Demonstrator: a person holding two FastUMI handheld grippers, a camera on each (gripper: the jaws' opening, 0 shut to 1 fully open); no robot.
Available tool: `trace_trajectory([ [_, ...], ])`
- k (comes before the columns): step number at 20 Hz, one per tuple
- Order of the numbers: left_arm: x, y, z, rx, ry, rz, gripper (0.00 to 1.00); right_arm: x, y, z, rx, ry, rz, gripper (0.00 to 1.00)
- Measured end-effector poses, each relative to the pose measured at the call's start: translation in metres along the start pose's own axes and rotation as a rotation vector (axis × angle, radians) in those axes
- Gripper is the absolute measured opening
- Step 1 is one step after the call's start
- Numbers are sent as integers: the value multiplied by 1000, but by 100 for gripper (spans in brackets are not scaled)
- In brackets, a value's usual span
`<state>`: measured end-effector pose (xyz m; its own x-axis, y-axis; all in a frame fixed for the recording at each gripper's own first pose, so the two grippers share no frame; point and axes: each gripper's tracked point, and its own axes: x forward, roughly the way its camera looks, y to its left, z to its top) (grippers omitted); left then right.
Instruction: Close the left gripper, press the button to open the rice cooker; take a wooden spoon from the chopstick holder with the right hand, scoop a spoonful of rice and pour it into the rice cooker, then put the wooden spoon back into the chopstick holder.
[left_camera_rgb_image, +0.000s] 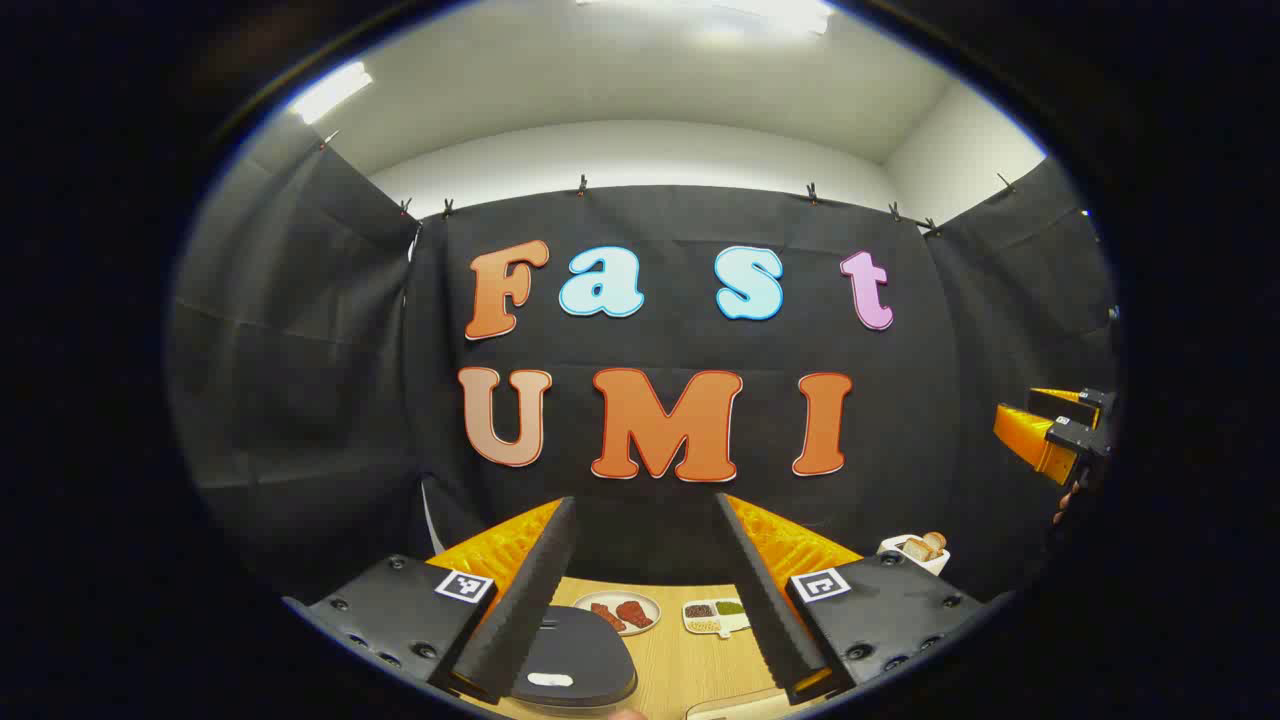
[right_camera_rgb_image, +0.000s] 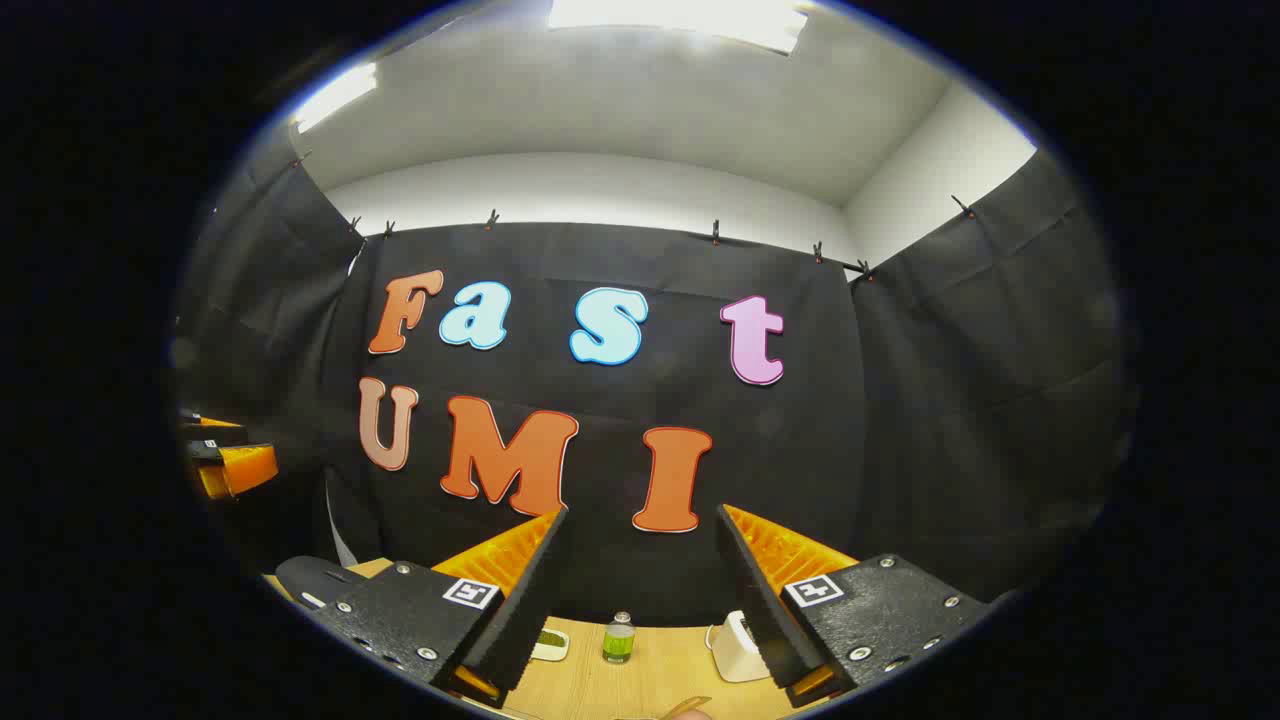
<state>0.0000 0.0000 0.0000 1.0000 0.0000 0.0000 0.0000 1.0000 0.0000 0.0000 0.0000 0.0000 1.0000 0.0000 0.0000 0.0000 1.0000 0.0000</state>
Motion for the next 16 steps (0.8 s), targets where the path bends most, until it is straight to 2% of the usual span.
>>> trace_trajectory([
  [3, 3, -6, 1, -6, -7, -9, 92, 0, 1, -1, 10, -1, 3, 89],
  [6, 5, -10, -1, -3, -3, -11, 92, -2, -1, -3, 14, 1, 6, 96],
  [7, 6, -10, -1, 1, -4, -9, 92, -2, -3, -3, 16, 2, 4, 94],
  [12, 8, -18, 2, 3, -12, -23, 92, -1, -15, -4, 19, 2, -21, 96],
  [16, 11, -21, 0, 13, -13, -28, 92, -1, -12, -2, 32, 2, -9, 94],
])
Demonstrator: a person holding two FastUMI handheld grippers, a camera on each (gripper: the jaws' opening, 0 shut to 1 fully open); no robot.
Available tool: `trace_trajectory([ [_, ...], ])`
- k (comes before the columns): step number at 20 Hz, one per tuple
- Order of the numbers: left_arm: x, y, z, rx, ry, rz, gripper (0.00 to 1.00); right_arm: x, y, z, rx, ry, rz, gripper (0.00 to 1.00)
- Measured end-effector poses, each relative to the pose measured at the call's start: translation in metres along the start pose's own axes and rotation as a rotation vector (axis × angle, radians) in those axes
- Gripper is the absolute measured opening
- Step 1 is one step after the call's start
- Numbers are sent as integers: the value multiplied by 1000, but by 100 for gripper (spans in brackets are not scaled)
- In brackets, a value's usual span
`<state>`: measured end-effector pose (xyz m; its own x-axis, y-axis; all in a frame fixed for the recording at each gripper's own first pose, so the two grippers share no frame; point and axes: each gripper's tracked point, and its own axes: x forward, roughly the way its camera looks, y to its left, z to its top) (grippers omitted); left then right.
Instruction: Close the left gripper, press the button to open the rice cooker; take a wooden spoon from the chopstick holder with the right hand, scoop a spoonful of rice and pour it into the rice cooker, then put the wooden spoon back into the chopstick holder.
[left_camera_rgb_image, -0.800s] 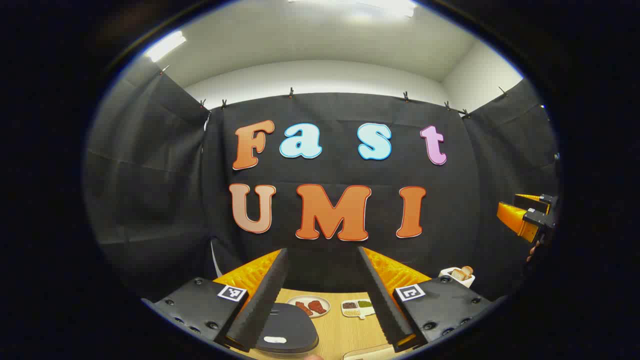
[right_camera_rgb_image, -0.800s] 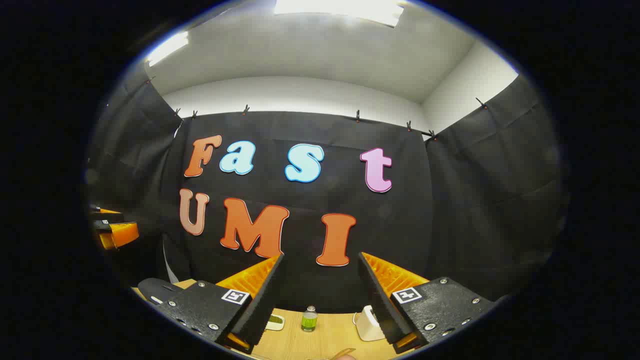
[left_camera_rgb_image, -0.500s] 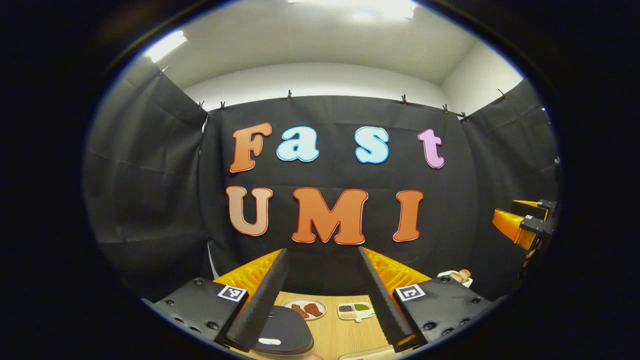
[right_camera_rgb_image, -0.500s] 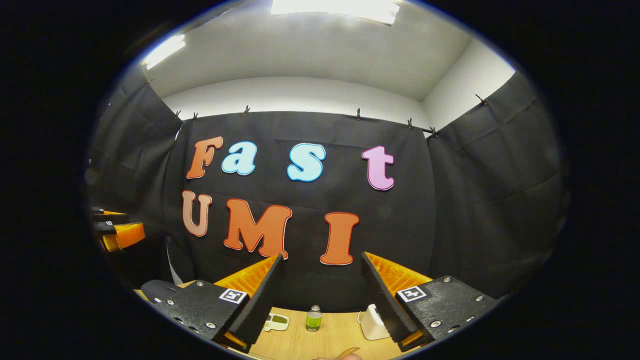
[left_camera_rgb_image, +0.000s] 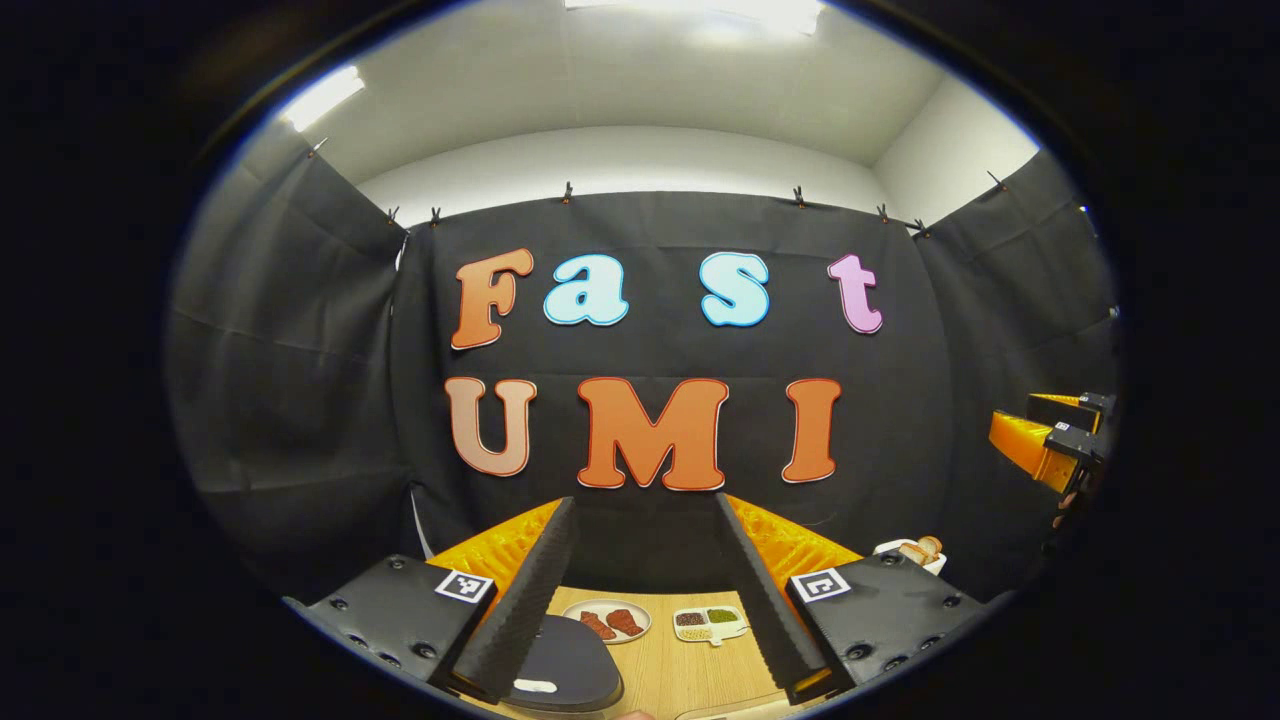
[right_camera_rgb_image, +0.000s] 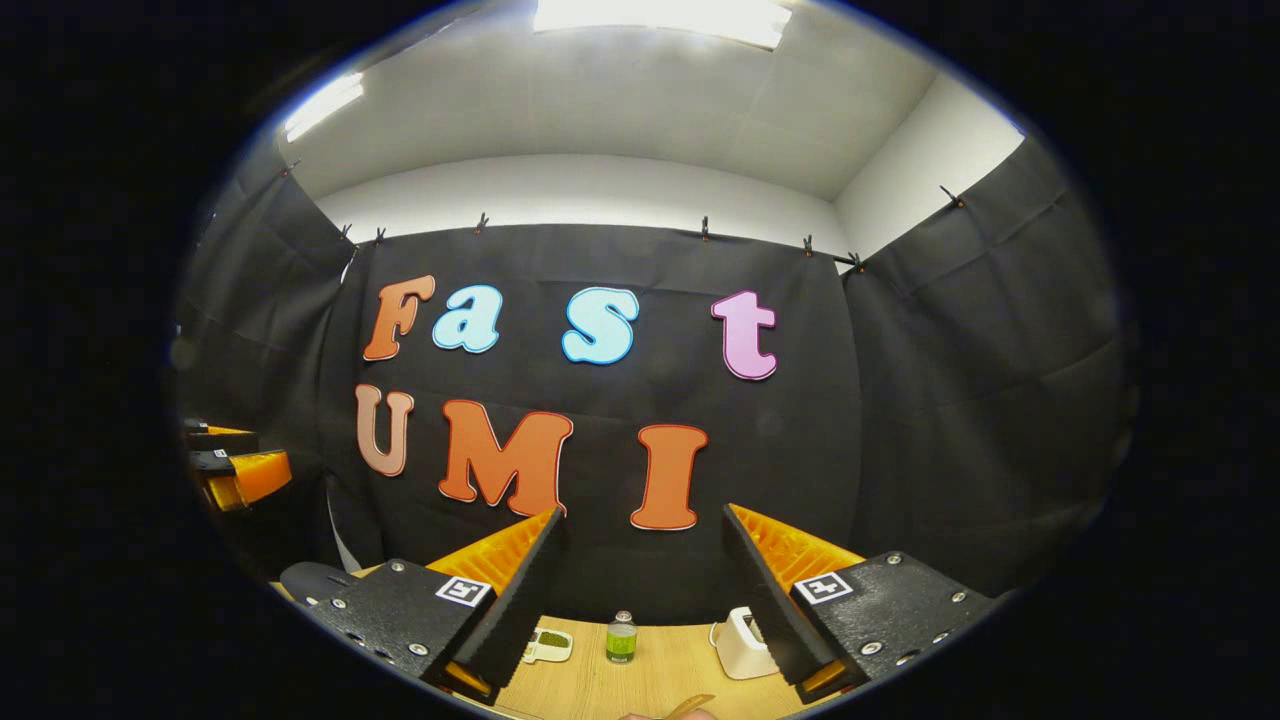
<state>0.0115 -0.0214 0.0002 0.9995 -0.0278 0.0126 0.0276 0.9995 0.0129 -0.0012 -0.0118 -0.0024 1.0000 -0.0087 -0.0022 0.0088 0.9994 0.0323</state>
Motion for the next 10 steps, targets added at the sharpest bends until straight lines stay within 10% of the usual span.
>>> trace_trajectory([
  [10, 1, 8, -4, 21, 6, 30, 94, 5, -1, -3, 54, 7, 18, 94],
])
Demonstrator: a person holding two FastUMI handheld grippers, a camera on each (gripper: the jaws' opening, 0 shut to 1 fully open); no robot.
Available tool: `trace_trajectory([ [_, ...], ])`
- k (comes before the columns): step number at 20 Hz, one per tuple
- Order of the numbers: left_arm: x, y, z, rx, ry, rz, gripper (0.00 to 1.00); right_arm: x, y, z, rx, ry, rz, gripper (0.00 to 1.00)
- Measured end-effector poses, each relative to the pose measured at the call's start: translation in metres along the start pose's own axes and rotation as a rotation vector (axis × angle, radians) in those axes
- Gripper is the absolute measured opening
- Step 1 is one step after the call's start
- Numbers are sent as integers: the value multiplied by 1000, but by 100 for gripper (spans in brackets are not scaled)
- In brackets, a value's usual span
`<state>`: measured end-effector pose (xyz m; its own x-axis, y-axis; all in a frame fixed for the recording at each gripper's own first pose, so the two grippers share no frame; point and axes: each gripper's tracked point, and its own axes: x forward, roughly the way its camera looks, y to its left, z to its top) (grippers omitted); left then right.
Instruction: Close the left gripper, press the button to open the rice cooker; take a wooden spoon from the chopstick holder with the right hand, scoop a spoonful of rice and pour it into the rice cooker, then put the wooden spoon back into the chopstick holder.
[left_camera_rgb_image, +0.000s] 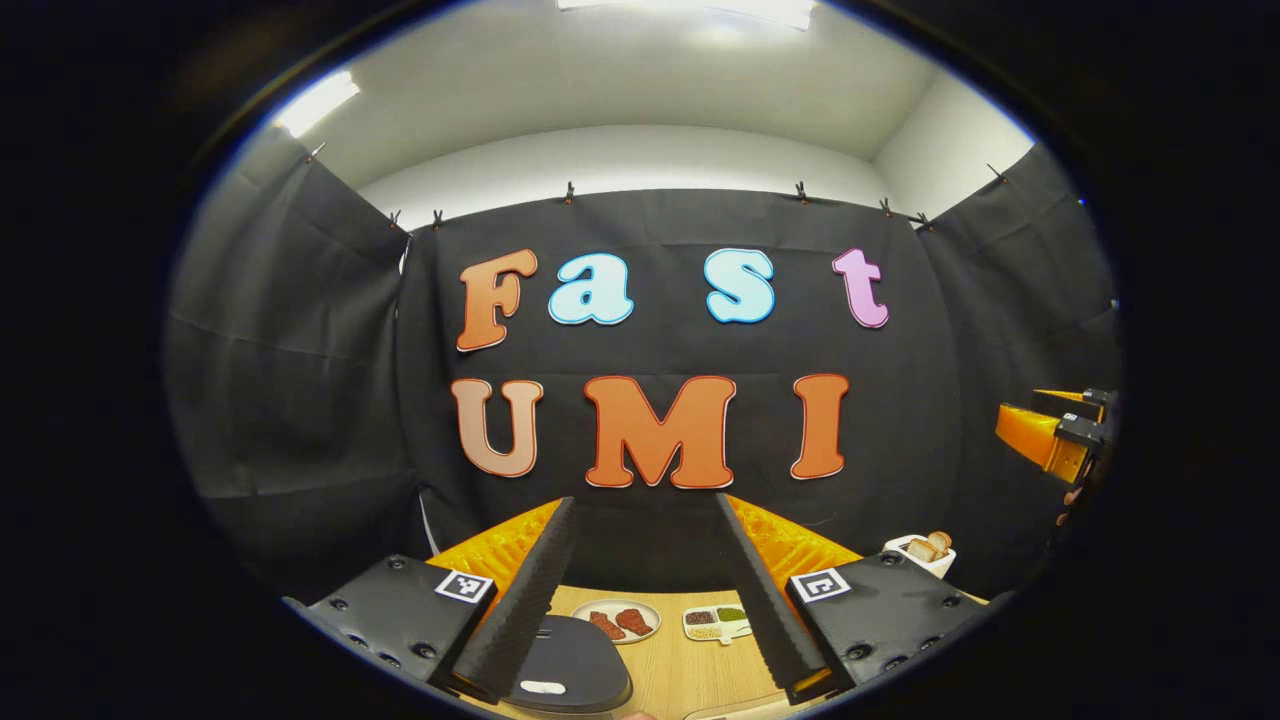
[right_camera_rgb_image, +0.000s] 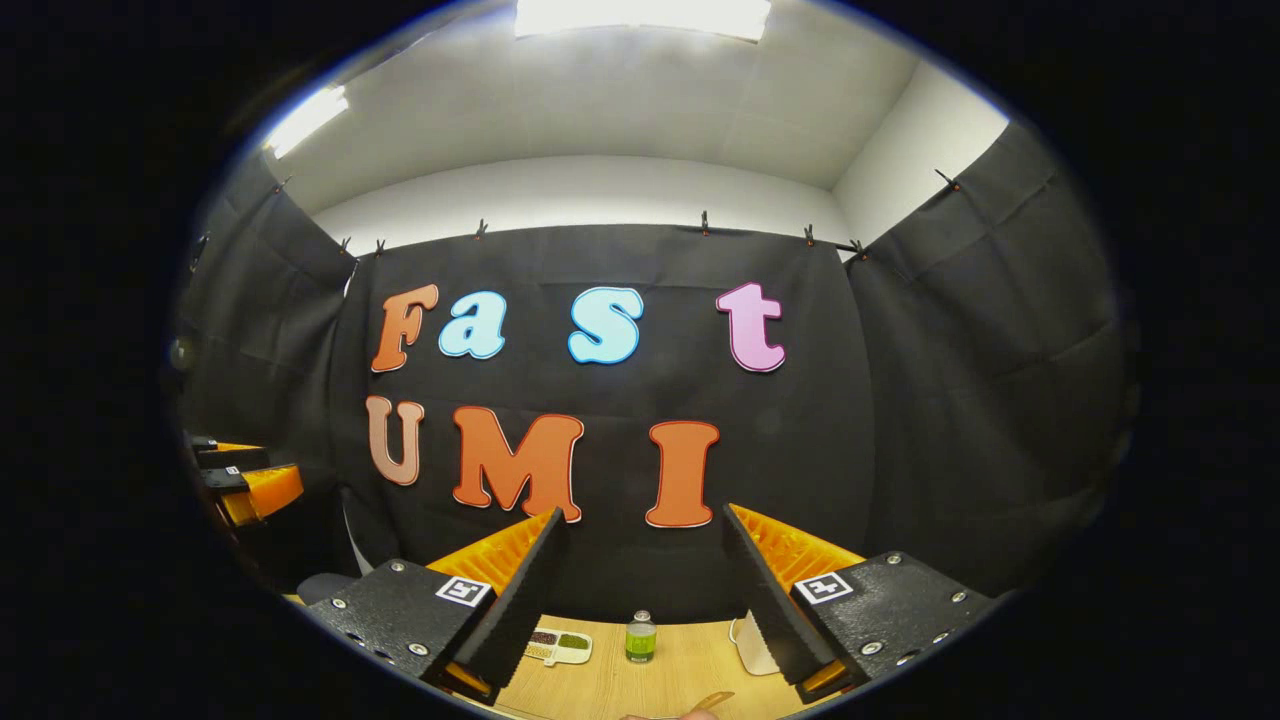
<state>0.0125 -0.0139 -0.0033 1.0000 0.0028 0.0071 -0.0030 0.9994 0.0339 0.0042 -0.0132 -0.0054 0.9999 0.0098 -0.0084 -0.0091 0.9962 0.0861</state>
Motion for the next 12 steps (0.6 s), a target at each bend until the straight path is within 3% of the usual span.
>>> trace_trajectory([
  [11, 5, 0, -5, 9, 12, -12, 92, 8, 3, -13, -7, 32, 0, 95],
  [12, 7, -4, -9, 8, 22, -26, 78, 9, 2, -14, -9, 32, -1, 95],
])
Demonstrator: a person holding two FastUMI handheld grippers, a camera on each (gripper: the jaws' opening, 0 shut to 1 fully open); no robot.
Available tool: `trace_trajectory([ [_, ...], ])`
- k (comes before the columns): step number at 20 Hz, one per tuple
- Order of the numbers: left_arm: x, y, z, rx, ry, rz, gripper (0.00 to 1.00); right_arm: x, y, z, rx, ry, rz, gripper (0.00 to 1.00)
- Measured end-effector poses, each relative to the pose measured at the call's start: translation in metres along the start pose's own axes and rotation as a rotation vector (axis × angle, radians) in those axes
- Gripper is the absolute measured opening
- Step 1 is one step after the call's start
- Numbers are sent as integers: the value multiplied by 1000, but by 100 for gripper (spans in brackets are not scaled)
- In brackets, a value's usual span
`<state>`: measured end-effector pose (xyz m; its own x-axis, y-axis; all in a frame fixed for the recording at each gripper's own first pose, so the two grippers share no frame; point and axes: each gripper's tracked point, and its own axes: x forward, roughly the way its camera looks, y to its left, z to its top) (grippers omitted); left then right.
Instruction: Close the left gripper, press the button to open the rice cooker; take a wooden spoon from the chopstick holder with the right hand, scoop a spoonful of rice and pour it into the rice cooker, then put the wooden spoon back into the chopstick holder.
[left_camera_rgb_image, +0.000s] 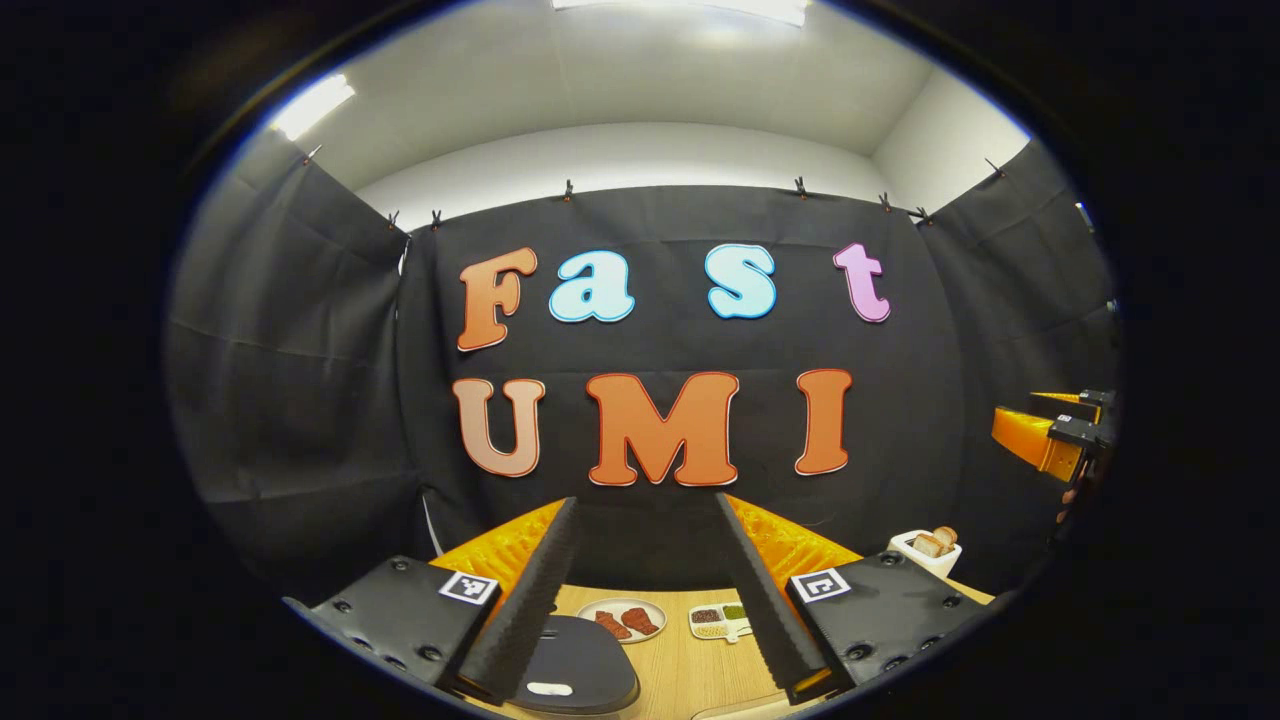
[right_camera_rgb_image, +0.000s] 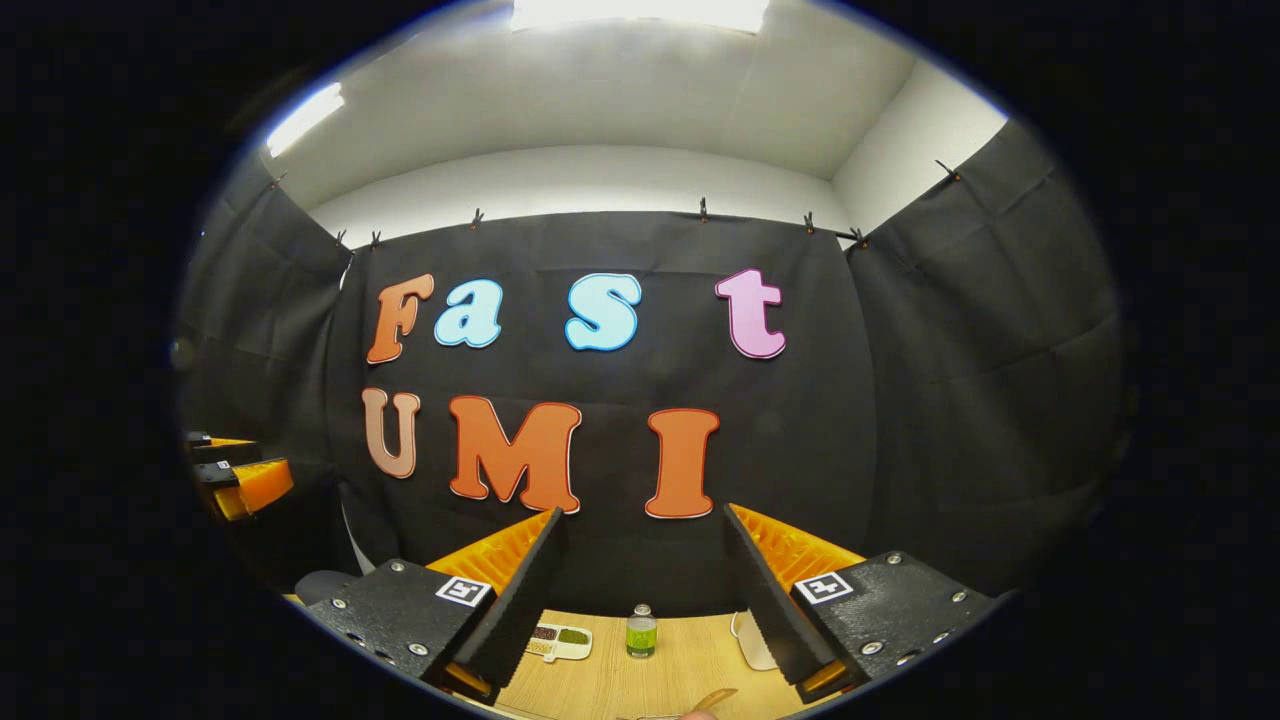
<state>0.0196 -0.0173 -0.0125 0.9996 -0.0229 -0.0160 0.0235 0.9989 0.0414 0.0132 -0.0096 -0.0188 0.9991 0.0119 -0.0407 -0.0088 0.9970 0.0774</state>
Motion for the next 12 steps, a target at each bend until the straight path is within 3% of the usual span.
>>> trace_trajectory([
  [2, 2, 9, -6, 19, 19, 36, 51, 1, -1, 0, 4, 0, -3, 95],
  [5, 12, 16, -39, 30, 145, 50, 11, 2, -2, -4, 16, 9, -3, 95],
  [6, 14, 28, -55, 16, 197, 96, 10, 3, -2, -5, 21, 13, -2, 94],
  [7, 19, 29, -72, -15, 255, 86, 5, 3, -3, -7, 22, 19, -3, 95],
  [10, 18, 44, -107, -79, 400, 119, 4, 4, -8, -14, 10, 31, -16, 95],
  [12, 18, 63, -134, -92, 518, 180, 5, 4, -10, -18, -1, 39, -24, 95],
])
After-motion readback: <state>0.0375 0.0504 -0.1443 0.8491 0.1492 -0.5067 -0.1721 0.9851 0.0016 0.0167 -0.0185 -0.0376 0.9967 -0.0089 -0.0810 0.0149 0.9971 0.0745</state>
